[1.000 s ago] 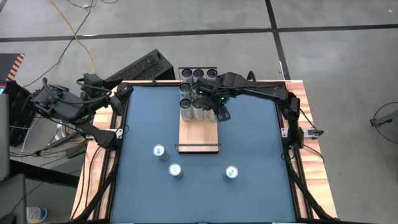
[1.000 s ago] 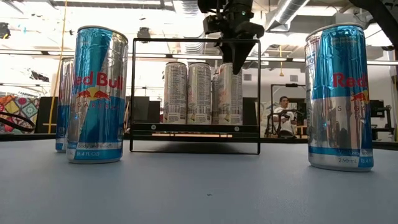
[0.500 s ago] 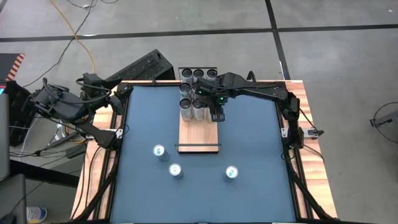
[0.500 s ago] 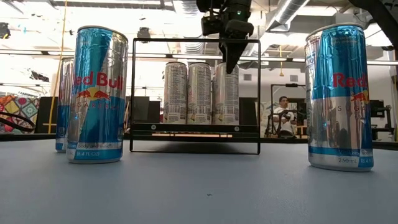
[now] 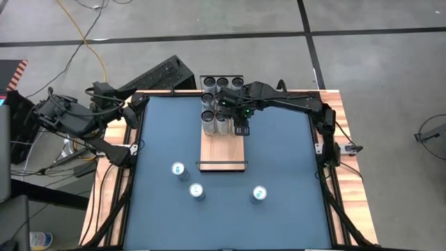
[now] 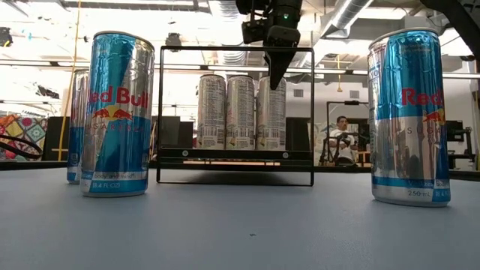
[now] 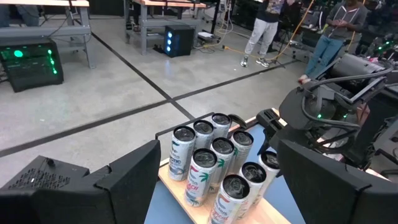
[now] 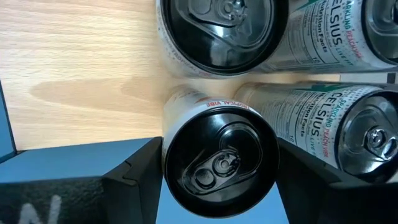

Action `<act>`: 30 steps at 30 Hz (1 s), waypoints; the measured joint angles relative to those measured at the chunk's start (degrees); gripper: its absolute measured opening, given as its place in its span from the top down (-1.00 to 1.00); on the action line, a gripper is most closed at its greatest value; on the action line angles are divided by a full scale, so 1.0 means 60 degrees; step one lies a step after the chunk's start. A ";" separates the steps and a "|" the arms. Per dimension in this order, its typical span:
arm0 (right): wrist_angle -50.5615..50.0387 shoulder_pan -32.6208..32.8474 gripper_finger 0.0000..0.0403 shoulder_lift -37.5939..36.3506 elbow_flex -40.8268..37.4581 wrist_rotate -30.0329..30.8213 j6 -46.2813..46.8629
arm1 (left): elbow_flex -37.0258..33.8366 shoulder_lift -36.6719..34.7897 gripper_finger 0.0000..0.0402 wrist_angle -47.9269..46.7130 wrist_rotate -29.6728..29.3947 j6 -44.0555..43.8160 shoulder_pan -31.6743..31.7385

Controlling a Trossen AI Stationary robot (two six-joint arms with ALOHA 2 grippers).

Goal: Place canned beverage on shelf
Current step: Put the white-yellow soda can on the shelf

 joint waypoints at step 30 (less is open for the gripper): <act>0.0149 -0.0015 -0.30 0.0000 -0.0004 -0.0243 0.0015 | -0.0003 0.0000 -0.54 0.0000 -0.0003 0.0000 -0.0001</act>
